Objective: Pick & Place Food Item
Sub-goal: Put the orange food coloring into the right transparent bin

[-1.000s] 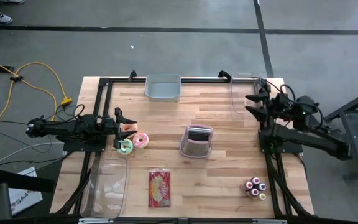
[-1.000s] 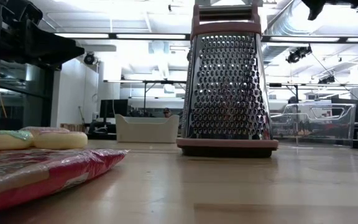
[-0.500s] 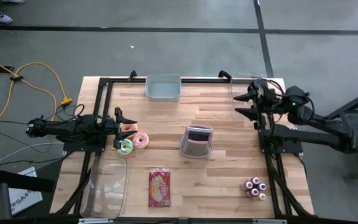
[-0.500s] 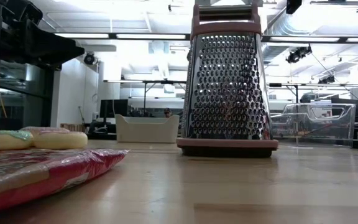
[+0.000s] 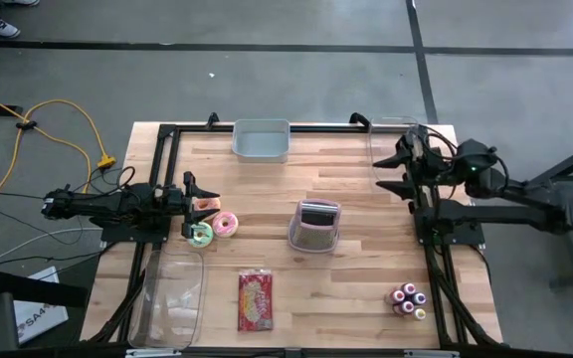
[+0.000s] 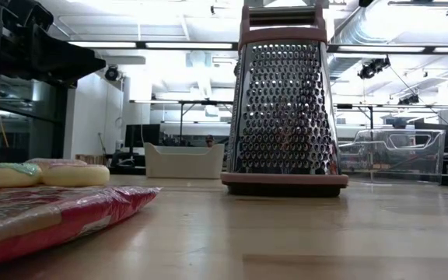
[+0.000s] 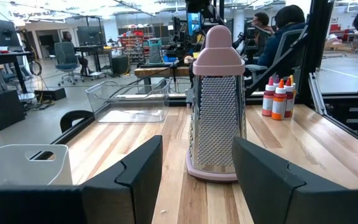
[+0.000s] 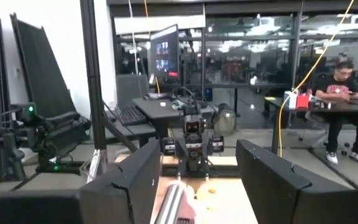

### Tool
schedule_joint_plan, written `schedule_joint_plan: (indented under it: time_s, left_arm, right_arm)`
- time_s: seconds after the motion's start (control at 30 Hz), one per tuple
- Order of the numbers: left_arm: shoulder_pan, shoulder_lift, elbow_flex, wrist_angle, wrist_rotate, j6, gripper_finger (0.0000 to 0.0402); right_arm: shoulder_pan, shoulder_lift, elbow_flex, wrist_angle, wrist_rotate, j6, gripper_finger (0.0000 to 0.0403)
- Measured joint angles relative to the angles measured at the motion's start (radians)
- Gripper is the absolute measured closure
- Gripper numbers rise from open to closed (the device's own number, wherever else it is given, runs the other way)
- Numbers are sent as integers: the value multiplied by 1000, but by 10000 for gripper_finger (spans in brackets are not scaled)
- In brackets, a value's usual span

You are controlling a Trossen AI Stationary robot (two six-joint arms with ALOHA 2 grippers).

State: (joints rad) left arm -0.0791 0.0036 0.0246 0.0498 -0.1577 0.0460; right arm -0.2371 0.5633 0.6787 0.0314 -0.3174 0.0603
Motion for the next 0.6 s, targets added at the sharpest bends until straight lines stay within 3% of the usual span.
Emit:
schedule_joint_plan:
  time_s: [0.3,0.6]
  left_arm:
    - [0,0,0,0,0,0,214]
    - [0,0,0,0,0,0,214]
  right_arm:
    - [123,95,98,-210,135,-74,202]
    - [313,207,200,-414,396,-113,202]
